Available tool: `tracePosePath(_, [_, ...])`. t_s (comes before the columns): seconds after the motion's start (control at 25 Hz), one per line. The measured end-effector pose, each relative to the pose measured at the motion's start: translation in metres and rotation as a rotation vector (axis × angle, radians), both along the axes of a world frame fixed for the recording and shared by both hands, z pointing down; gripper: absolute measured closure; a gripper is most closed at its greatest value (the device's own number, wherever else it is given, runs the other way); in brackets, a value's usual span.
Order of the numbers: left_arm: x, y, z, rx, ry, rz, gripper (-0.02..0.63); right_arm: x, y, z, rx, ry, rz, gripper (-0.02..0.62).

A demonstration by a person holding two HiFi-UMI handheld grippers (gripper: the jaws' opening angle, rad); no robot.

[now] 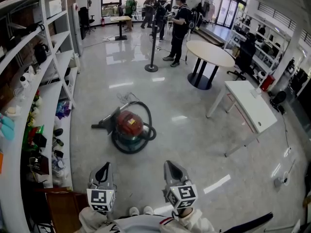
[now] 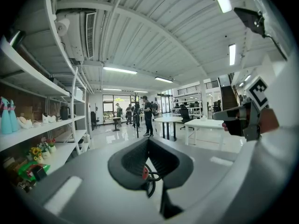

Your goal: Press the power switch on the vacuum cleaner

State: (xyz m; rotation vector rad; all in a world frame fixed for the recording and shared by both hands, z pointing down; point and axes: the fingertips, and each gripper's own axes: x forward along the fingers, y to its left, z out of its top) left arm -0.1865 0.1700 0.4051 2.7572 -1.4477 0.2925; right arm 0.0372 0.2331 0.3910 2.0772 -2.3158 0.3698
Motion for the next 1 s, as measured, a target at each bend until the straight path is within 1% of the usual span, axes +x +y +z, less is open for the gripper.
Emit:
tracePosePath(0.4, [-0.011, 0.005, 0.000, -0.003, 0.009, 0.016, 0.606, -0.009, 0.008, 0.001, -0.008, 0.008, 0.031, 0.595])
tracePosePath(1.0, [-0.038, 0.014, 0.003, 0.000, 0.007, 0.050, 0.606, -0.037, 0.024, 0.002, -0.016, 0.024, 0.057, 0.595])
